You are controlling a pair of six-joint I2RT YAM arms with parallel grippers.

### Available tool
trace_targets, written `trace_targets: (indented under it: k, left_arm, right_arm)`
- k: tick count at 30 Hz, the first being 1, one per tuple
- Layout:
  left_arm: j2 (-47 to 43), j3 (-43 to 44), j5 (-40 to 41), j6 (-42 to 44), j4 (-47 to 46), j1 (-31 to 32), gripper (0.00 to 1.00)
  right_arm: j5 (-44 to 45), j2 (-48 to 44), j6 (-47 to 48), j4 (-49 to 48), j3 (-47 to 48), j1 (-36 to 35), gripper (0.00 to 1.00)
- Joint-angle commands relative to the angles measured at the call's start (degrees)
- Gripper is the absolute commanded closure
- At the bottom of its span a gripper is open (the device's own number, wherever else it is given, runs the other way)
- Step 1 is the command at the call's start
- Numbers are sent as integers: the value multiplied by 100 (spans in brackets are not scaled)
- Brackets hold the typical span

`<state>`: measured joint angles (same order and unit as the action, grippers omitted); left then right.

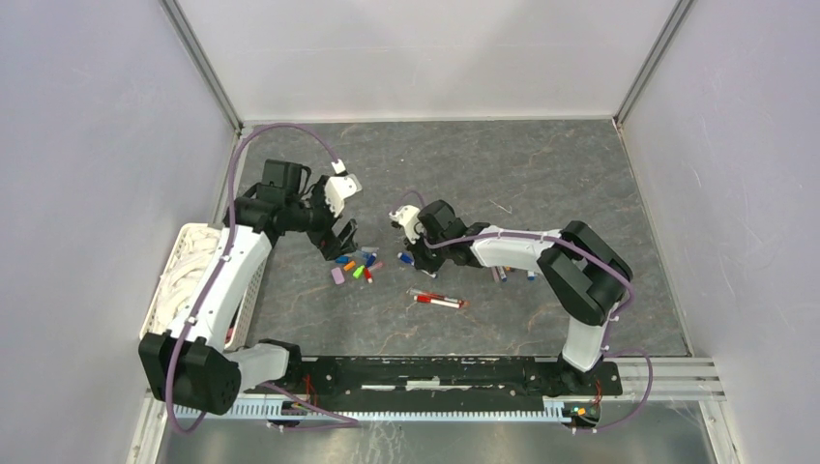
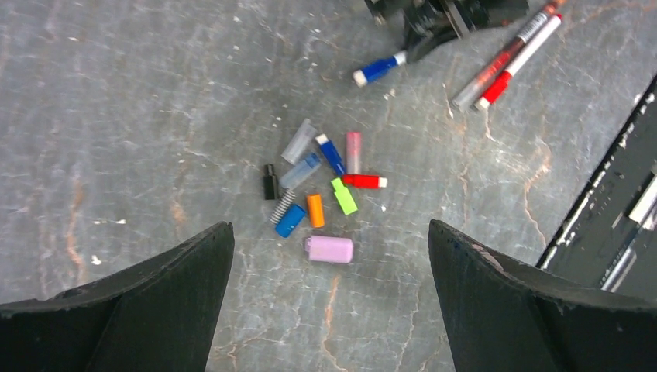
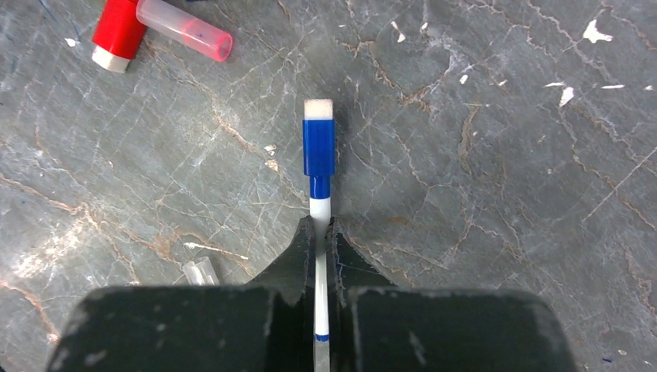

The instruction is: Open the pen caps

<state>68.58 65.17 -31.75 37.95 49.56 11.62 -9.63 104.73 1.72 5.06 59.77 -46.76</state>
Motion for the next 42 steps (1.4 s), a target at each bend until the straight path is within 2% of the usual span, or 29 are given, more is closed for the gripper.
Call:
trace_targets:
  k: [1, 6, 11, 16, 22, 32, 36, 42]
  left_arm:
    - [-2, -281, -545, 531, 152, -2, 0]
    - [80, -766, -953, 1102, 203, 5, 0]
    - [344, -861, -1266, 1490, 374, 172, 0]
    - [433, -812, -1261, 1601, 431, 636, 0]
    - [421, -886, -866, 1675, 432, 1304, 1]
    - [370, -960, -709, 1719, 213, 1806, 4]
    - [358, -946, -709, 1744, 185, 1966, 14]
    - [422, -931, -535, 1775, 186, 2195, 48]
  right_arm:
    - [-462, -425, -163, -102, 291, 168, 100]
    - [-1123, -747, -302, 149, 413, 228, 100]
    - [-1930, -954, -509, 430, 373, 220, 100]
    - [-2530, -1049, -684, 711, 332, 218, 100]
    - [-3215, -1098, -858, 700, 297, 216, 100]
    - [-4558, -788, -1126, 505, 245, 210, 100]
    - [-4832, -699, -1307, 408, 349, 213, 100]
    - [-4873, -537, -1351, 506, 580, 215, 100]
